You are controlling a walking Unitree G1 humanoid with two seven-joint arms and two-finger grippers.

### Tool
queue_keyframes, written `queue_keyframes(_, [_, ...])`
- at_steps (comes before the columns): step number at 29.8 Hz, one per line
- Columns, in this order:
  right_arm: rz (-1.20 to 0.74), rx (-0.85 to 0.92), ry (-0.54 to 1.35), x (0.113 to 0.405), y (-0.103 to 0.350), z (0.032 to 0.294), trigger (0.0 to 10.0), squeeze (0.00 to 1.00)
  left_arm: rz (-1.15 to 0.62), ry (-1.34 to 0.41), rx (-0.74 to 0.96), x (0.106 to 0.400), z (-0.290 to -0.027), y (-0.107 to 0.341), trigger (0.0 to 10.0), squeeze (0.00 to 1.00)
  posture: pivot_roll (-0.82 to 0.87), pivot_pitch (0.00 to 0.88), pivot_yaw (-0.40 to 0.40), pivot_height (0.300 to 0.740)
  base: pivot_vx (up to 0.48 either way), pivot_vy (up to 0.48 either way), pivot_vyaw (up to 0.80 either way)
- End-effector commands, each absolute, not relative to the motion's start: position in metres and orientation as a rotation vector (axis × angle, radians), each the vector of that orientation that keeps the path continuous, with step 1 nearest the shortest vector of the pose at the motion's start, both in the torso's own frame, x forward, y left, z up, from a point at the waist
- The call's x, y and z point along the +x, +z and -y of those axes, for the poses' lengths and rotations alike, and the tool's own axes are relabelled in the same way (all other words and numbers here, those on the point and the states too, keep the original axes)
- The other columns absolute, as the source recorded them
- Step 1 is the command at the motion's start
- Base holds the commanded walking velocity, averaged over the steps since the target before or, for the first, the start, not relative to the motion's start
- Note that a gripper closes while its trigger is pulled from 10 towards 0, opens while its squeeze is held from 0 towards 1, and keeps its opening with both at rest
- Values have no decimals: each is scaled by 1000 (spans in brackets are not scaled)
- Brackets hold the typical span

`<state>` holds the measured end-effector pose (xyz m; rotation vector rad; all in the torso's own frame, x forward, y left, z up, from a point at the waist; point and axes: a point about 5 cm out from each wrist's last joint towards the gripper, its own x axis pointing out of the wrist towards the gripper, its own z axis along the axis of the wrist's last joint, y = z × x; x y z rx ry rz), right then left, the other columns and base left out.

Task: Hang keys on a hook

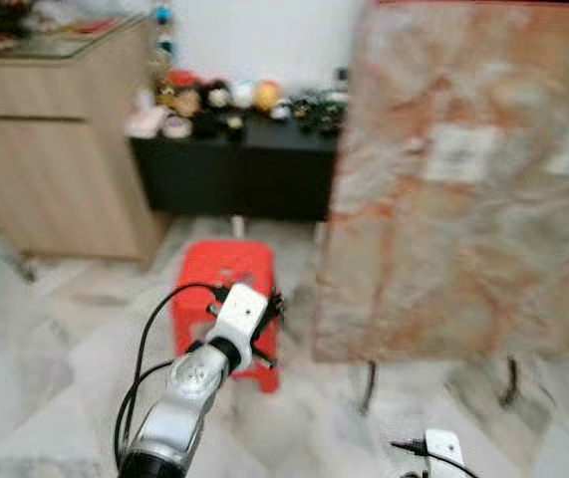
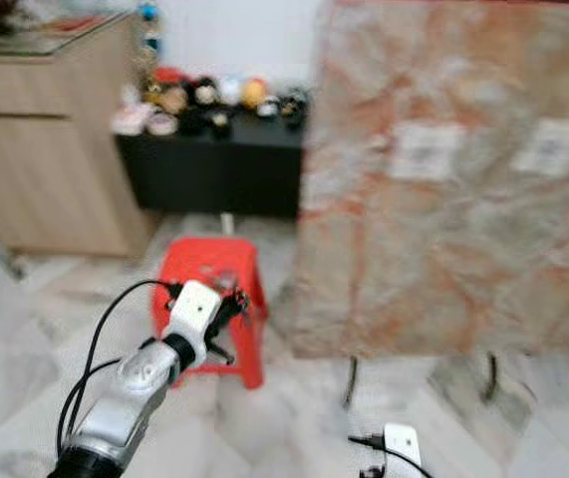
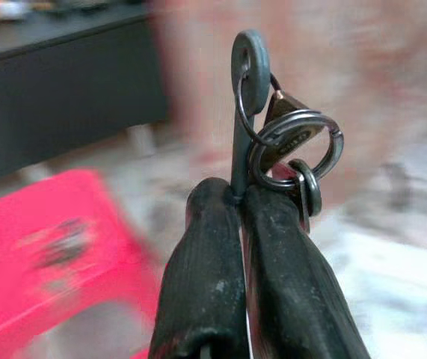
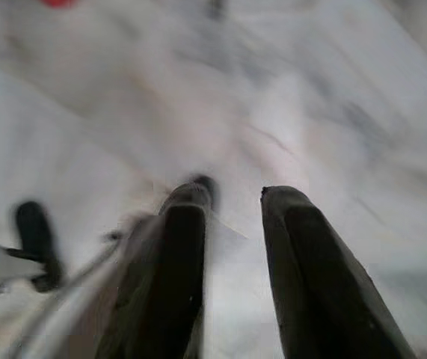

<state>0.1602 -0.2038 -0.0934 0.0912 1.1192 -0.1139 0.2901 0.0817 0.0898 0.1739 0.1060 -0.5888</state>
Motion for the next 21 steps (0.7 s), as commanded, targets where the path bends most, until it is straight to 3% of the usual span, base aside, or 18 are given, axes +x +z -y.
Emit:
queue_keyframes(1, [-1093,97,-111,167,-91,200,10000,0,-51,-614,181,291,-83,100,10000,0,57,0,-39,740,0,-334,0])
queue_keyframes(9, [-1093,94,-101,165,-92,197,10000,0,5,-759,117,281,-66,109,10000,0,56,0,-31,740,0,-79,0])
queue_keyframes(21, [-1095,83,-103,165,-92,198,10000,0,28,-814,85,276,-61,115,10000,0,63,0,-39,740,0,0,0])
